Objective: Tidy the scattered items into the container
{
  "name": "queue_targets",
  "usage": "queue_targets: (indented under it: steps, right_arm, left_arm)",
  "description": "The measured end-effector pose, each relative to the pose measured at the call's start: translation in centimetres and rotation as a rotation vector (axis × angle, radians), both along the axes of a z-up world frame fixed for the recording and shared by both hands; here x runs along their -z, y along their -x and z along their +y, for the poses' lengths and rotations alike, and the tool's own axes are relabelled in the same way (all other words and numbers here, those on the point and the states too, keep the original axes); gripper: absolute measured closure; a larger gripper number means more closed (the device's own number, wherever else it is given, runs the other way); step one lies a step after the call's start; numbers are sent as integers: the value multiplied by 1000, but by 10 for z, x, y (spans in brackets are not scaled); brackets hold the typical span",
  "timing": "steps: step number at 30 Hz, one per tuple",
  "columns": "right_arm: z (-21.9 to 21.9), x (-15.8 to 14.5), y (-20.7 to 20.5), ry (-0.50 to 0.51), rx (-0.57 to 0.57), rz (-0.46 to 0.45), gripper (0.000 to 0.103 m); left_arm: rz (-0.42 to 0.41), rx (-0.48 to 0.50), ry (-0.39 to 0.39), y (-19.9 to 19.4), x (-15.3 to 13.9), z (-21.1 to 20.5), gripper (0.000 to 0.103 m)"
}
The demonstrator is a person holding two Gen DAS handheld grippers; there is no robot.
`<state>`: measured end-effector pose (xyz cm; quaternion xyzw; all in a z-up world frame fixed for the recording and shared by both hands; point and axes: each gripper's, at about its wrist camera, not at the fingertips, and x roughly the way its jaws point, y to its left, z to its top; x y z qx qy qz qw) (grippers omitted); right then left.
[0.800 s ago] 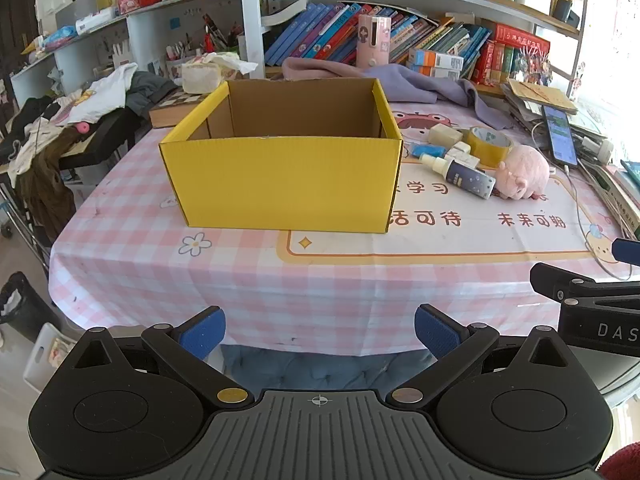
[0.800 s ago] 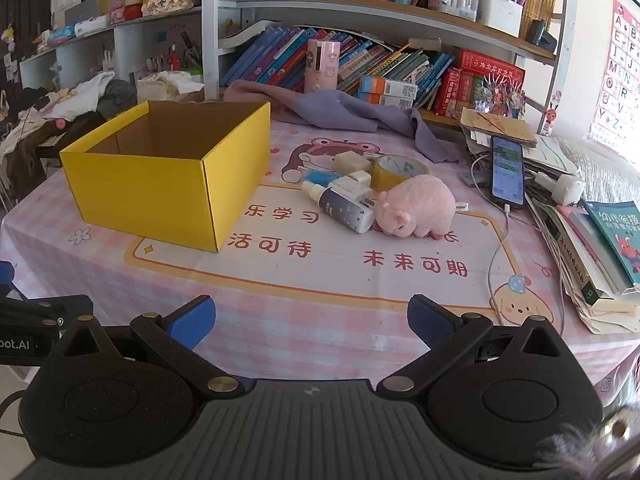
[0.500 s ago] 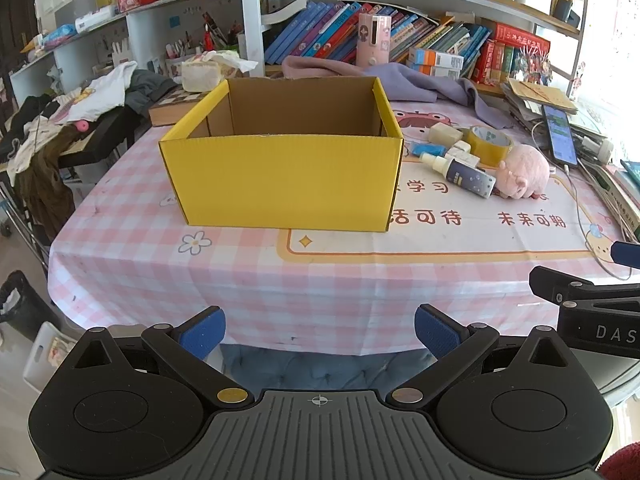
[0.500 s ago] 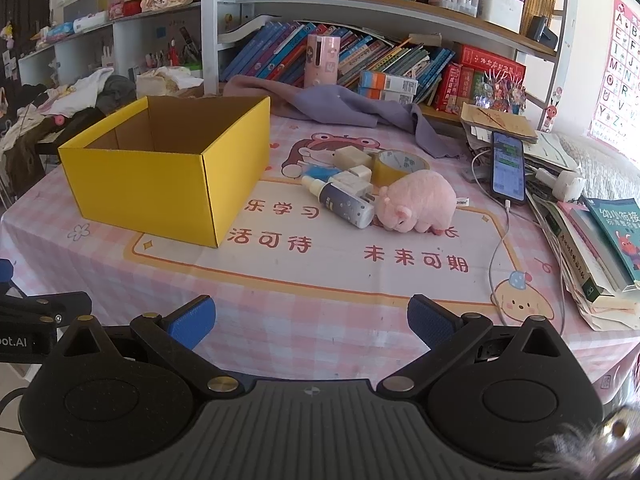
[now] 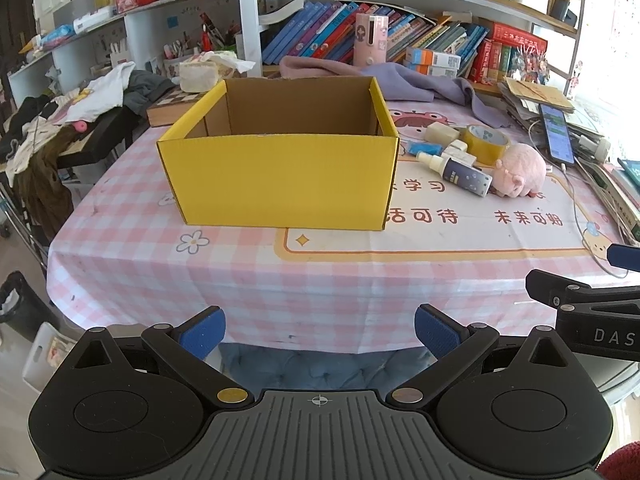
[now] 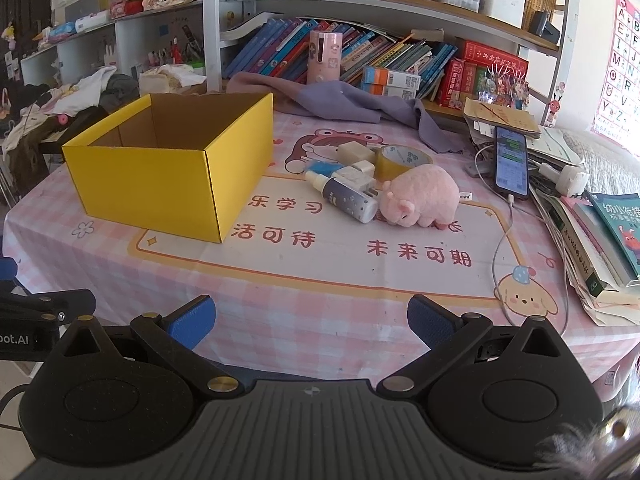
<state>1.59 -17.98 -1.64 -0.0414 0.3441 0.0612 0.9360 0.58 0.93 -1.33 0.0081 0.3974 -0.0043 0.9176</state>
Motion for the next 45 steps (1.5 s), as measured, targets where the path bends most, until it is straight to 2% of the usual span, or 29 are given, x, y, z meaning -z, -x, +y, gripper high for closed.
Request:
queue_targets:
  steps: [14, 19, 30, 38, 45]
  right_arm:
    - [-12, 0, 4, 2, 1, -26, 0]
    - [-19, 1, 4, 29, -36, -53, 1]
    - [-21, 2, -6, -6, -79, -50, 5]
    - [-36, 6, -19, -5, -44, -32, 5]
    - [-58, 11, -30, -2, 3, -9, 5]
  left_arm:
    - [-4, 29, 17, -3, -2, -7, 1]
    - [5, 48, 30, -5, -1, -10, 1]
    - [1, 59, 38, -11, -2, -16, 1]
    - [5, 75, 48, -27, 0, -30, 1]
    - [30, 138, 54, -42, 7, -51, 1]
